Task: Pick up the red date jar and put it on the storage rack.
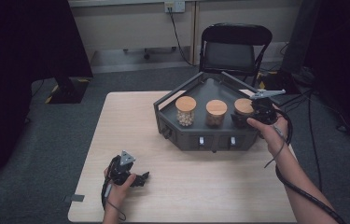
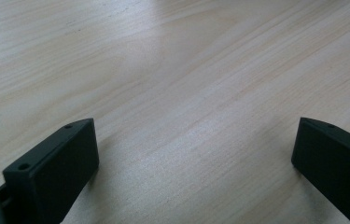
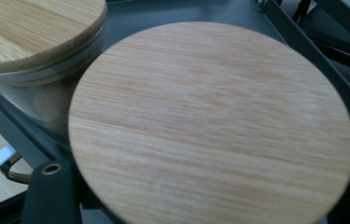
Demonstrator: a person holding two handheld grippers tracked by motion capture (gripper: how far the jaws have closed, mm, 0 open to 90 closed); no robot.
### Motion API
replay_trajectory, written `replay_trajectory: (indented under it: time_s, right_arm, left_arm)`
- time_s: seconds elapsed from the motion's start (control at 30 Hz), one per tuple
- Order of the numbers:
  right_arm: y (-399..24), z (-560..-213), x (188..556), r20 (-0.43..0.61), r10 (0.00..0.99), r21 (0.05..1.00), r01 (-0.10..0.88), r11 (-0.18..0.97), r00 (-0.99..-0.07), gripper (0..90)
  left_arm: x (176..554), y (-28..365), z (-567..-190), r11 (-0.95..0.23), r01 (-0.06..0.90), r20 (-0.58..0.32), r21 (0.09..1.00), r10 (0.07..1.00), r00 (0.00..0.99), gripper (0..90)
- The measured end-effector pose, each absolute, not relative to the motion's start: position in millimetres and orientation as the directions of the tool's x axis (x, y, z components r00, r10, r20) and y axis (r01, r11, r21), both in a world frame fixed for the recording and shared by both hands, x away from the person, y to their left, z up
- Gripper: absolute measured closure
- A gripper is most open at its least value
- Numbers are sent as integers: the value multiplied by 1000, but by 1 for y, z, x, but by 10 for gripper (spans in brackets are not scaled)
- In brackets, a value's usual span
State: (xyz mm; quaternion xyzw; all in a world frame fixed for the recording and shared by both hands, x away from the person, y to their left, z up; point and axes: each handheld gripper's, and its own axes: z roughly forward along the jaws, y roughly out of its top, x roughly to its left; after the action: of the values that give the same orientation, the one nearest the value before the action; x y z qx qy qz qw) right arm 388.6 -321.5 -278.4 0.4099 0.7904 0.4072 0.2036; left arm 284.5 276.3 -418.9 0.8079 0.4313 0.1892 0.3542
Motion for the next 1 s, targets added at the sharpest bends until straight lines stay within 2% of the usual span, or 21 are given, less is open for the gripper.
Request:
replay_trajectory:
  time_s: [0.47, 0.57, 1.0]
  right_arm:
    - [-319, -279, 387, 14, 825, 812, 488, 320, -565, 241]
    - [-320, -278, 386, 24, 829, 817, 489, 306, -558, 181]
    - [-327, -277, 382, 67, 839, 818, 511, 263, -540, 37]
  left_arm:
    - [284, 276, -419, -377, 563, 0, 736, 831, 556, 1]
    - [284, 276, -419, -377, 563, 0, 736, 831, 556, 1]
    - [284, 276, -419, -377, 563, 0, 736, 831, 556, 1]
